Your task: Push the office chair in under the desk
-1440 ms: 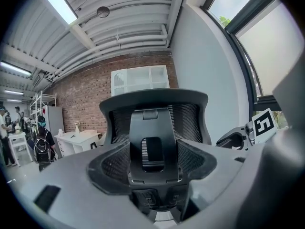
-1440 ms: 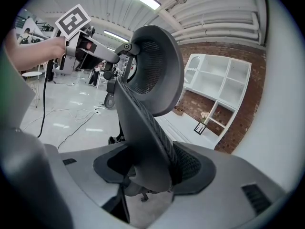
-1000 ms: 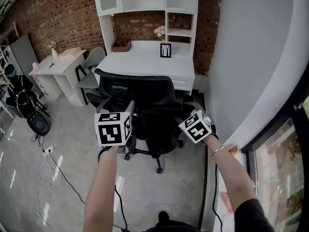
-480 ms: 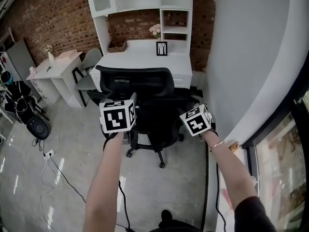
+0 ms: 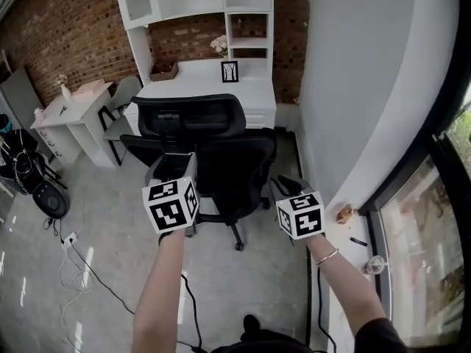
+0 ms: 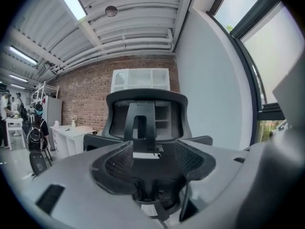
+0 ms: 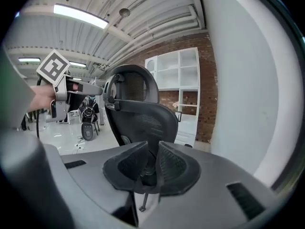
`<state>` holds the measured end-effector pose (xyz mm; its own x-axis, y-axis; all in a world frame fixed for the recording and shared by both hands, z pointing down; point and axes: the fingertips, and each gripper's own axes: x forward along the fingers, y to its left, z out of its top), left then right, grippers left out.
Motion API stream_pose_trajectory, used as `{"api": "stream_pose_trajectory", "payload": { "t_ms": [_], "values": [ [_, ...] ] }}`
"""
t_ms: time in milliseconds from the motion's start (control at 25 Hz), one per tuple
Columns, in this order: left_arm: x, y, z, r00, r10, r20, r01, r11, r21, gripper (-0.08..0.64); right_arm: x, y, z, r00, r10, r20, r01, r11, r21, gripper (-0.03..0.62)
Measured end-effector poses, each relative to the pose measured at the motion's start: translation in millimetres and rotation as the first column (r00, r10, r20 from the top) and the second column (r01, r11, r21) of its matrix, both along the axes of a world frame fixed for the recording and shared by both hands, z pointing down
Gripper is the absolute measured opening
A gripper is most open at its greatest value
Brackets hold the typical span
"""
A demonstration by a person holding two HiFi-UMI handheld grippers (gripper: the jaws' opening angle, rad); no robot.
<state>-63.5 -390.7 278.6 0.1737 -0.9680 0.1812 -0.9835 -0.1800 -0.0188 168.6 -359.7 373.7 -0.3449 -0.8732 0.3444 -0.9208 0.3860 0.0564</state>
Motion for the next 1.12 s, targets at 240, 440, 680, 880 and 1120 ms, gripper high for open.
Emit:
{"api": "stream_pose_trajectory", "payload": {
  "t_ms": [240, 440, 680, 880, 1120],
  "values": [
    [28, 76, 53, 0.993, 0.102, -0.061, -0.107, 0.992, -0.069, 0.188, -12, 66, 19, 0.993, -0.002, 0.122, 0.006, 0.999, -0.035, 0.008],
    [36, 143, 89, 0.988, 0.136, -0.077, -0.144, 0.983, -0.110, 0.028, -29, 126, 31, 0.971, -0.026, 0.237, 0.042, 0.997, -0.064, 0.005],
    [45, 201, 113, 0.984, 0.164, -0.074, -0.172, 0.976, -0.131, 0.009, -38, 175, 39, 0.965, -0.055, 0.257, 0.072, 0.996, -0.059, 0.005],
    [45, 233, 130, 0.979, 0.170, -0.110, -0.186, 0.971, -0.153, 0.009, -41, 202, 42, 0.967, -0.065, 0.245, 0.081, 0.995, -0.055, 0.003],
    [35, 248, 138, 0.974, 0.174, -0.145, -0.198, 0.966, -0.164, 0.009, -52, 218, 54, 0.972, -0.048, 0.230, 0.070, 0.994, -0.090, 0.005]
  ]
}}
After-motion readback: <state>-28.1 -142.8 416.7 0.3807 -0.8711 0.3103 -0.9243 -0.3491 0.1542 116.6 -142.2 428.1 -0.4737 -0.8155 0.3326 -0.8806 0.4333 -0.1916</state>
